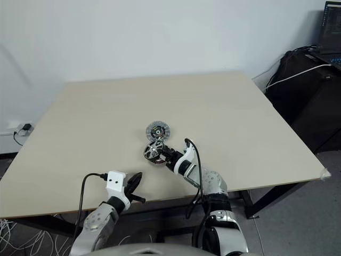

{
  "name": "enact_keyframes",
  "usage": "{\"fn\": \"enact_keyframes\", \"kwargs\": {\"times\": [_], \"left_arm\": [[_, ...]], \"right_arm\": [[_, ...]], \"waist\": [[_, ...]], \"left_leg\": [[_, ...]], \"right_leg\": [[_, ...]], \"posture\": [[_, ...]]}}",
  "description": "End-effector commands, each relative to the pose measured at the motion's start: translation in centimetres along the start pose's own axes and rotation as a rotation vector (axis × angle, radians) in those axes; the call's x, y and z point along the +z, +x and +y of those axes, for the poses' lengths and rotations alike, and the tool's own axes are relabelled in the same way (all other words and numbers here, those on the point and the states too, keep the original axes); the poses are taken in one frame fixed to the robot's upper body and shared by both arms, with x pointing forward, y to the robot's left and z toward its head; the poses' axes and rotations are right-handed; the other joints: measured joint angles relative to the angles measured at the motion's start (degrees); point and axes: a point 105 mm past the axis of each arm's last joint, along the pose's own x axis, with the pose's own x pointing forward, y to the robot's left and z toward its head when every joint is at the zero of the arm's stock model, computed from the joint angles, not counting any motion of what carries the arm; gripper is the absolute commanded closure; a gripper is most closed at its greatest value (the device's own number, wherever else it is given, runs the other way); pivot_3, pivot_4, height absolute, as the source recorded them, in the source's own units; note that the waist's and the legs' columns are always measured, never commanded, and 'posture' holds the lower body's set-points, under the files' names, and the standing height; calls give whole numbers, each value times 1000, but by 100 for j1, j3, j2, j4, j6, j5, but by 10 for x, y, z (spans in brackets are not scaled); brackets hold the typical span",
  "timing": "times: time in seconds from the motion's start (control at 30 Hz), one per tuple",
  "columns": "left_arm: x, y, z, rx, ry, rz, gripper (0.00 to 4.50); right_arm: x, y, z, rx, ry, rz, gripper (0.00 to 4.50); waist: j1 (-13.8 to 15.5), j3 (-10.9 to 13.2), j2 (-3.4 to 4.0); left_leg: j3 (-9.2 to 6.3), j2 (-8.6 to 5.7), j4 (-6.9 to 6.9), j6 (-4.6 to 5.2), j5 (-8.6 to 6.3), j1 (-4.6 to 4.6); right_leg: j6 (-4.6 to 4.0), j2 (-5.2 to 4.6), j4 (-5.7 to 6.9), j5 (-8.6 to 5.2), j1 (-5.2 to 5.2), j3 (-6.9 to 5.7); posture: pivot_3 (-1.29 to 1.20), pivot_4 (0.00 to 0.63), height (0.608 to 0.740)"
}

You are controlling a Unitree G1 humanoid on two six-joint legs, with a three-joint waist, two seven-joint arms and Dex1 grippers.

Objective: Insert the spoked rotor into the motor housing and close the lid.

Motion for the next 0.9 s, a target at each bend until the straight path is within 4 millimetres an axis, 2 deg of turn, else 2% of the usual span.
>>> {"fn": "enact_keyframes", "kwargs": {"times": [0.03,0.17,0.23,0.37,0.47,0.73,0.87,0.9], "left_arm": [[18,2,-1,-7,9,-65,4500],[18,3,-2,-7,6,-66,4500],[18,4,-2,-7,4,-67,4500],[17,4,-2,-8,0,-66,4500],[17,4,-3,-9,-2,-66,4500],[16,5,-3,-14,-5,-65,4500],[16,5,-3,-15,-4,-66,4500],[16,5,-3,-14,-4,-66,4500]], "right_arm": [[-1,6,12,50,7,-21,4094],[1,4,8,35,4,-27,4094],[2,2,7,31,3,-30,3370],[4,-3,6,32,0,-35,2210],[8,-8,5,29,-5,-46,2210],[30,-26,19,80,-50,-139,2210],[42,-36,30,33,-253,-198,2210],[44,-38,34,4,-351,-212,2393]], "waist": [[1,0,0],[10,0,0],[13,0,0],[-3,-1,1],[-4,-1,1],[-4,-1,1],[9,-1,1],[10,-1,1]], "left_leg": [[0,0,0,0,0,0],[0,0,0,0,0,0],[0,-1,0,0,0,0],[0,-1,0,0,0,0],[0,0,0,0,0,1],[0,0,0,0,0,1],[0,0,0,0,0,1],[0,0,0,0,0,1]], "right_leg": [[0,0,0,0,0,0],[0,0,0,0,0,0],[-1,0,0,0,0,0],[-2,0,0,1,0,1],[-2,1,0,1,0,1],[7,1,1,-4,1,1],[16,0,0,-11,1,1],[25,0,0,-16,0,1]], "posture": [[0,0,740],[0,0,740],[0,0,740],[0,0,740],[0,0,740],[0,0,740],[0,0,740],[0,0,740]]}}
